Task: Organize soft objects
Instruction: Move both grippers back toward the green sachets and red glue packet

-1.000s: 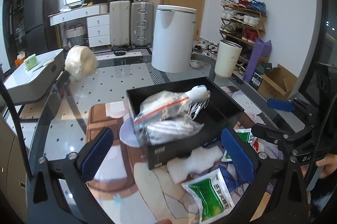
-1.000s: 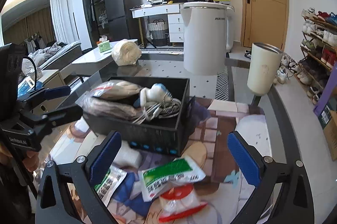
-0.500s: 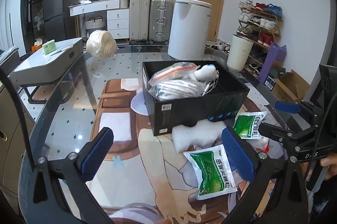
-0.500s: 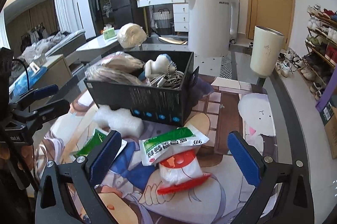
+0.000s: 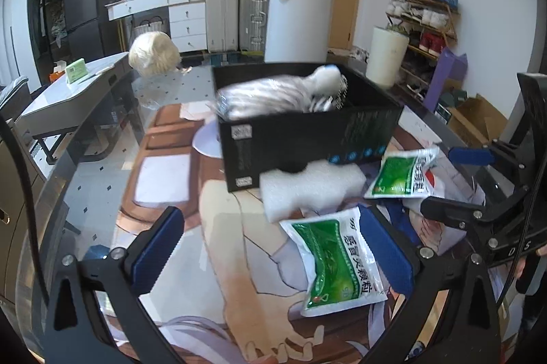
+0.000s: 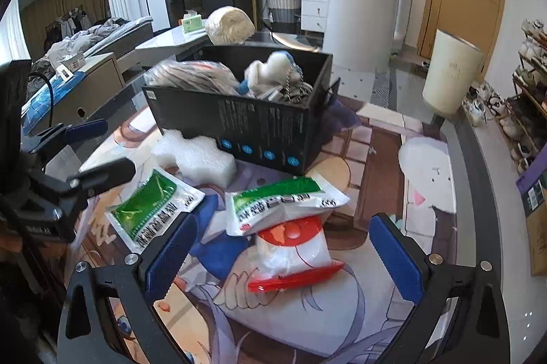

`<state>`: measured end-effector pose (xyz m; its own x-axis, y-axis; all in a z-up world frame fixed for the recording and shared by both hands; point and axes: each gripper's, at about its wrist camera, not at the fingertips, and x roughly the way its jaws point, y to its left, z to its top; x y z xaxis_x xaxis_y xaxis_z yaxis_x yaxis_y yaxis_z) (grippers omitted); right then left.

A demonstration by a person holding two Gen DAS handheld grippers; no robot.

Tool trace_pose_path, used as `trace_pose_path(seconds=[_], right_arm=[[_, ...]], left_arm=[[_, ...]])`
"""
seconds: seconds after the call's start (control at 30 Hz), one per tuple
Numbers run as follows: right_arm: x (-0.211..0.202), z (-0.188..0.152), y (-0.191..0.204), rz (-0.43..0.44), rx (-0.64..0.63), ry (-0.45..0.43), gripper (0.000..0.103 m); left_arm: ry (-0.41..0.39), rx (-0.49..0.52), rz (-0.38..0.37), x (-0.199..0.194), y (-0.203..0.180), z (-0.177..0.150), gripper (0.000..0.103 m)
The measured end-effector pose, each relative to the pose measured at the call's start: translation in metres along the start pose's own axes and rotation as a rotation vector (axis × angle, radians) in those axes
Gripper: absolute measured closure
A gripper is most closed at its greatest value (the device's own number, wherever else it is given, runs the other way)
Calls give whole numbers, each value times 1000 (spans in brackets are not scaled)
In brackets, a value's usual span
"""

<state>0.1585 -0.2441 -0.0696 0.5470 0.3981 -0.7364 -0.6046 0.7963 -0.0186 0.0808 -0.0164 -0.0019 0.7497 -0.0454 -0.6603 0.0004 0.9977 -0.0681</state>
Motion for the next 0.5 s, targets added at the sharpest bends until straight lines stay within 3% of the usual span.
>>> trace_pose_path(seconds=[0.3, 0.5], right_arm=[[20, -12, -12, -16, 33, 83, 1], [25, -14, -15, -30, 39, 93, 1]], left_arm=[[23, 31, -27, 1, -8, -7, 0], [55, 33, -44, 2, -8, -8, 0]])
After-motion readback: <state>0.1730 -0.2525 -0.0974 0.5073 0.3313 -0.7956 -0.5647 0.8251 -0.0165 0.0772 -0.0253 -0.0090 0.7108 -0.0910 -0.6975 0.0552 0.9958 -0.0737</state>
